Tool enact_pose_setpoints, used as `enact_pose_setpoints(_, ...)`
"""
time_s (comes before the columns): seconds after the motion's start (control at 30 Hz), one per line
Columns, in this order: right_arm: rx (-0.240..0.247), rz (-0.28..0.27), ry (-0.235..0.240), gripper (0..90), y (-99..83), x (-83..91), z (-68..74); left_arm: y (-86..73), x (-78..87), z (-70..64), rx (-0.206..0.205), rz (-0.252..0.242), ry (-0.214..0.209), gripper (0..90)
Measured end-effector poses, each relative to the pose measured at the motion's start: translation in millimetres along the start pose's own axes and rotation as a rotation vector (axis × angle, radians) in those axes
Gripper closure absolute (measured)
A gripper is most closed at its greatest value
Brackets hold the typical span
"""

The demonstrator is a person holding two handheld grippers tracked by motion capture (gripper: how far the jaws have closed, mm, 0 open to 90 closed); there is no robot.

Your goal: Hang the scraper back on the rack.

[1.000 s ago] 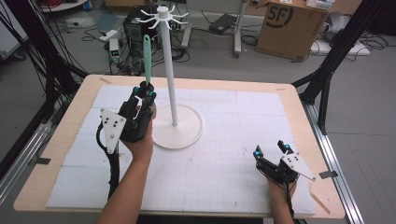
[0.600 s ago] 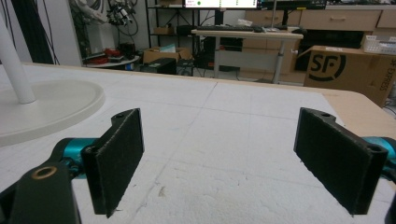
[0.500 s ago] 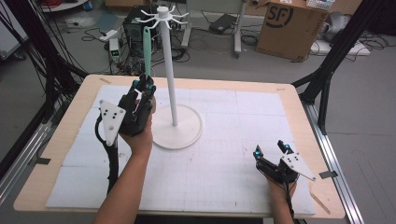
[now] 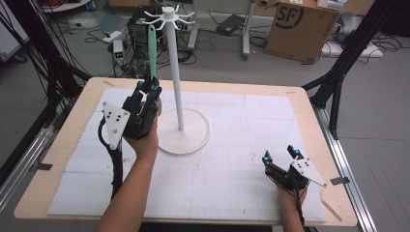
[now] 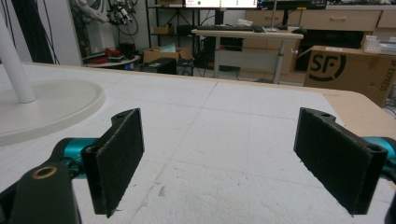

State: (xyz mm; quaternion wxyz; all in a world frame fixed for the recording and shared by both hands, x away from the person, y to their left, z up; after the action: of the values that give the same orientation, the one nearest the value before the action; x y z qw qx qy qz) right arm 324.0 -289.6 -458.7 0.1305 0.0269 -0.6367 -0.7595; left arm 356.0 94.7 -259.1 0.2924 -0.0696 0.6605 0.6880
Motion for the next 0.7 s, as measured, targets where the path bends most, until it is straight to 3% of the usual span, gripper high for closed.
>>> enact_pose_setpoints(0.7,0.000,0.000,0.002,15.3,0.0,-0.1,0.1,-2.0,-5.7,-6.5,-0.011,0.022,-0.002,80.3)
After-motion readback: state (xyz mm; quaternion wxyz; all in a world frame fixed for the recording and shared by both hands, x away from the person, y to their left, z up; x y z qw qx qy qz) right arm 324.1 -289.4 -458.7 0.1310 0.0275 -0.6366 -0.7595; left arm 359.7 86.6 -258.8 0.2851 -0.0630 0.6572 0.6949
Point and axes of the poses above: each handheld gripper's, and its own axes: x roughly backward along the jaws, y roughly out of its top, z roughly to its left, the point moved 7 cm from there along -x, roughly forward along the jaws, and after that the axes turned 11 degrees about -x, right-handed, at the moved point
